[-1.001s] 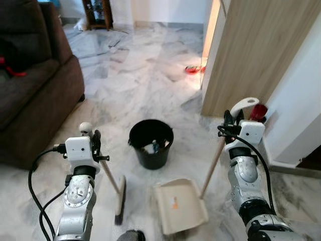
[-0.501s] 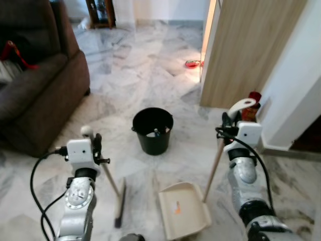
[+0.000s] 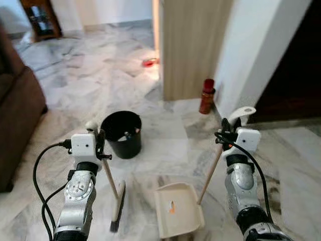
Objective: Sweep floor
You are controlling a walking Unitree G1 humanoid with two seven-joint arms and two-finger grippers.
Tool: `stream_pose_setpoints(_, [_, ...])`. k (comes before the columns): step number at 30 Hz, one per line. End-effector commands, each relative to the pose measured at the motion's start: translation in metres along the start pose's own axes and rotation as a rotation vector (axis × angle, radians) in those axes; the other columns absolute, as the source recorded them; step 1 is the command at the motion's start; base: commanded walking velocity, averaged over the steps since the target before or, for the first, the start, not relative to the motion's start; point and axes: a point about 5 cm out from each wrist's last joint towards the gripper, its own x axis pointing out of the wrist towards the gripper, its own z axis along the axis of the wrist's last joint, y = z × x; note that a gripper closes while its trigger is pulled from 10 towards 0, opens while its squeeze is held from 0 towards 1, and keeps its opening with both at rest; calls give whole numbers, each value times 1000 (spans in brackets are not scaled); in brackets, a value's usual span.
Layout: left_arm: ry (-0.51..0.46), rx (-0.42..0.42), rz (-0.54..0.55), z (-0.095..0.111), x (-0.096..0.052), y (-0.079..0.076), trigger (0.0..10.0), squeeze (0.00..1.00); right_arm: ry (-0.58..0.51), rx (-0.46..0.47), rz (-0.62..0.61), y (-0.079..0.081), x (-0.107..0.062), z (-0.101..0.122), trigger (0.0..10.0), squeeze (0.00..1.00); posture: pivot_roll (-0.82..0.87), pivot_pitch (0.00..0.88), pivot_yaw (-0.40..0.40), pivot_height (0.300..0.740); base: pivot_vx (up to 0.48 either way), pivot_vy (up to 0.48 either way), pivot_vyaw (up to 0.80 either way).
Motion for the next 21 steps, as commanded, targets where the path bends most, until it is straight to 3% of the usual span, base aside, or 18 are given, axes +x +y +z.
stream_pose_setpoints(1, [-32,11,-1,4,4,1,10000,0,-51,8,11,5,3,9,10000,0,36,4,84,740,0,0,-800])
stream_pose_setpoints(4, [-34,0,0,3,6,-3,10000,0,-59,0,31,6,2,11,10000,0,12,0,72,740,0,0,-800])
stream_pose_setpoints(11, [-48,-20,-23,4,16,-15,10000,0,-80,-18,-17,-14,9,20,10000,0,-21,0,82,740,0,0,-800])
stream_pose_setpoints(21, [-69,-16,15,3,19,-12,10000,0,-94,-38,-35,-29,17,30,10000,0,1,0,33,740,0,0,-800])
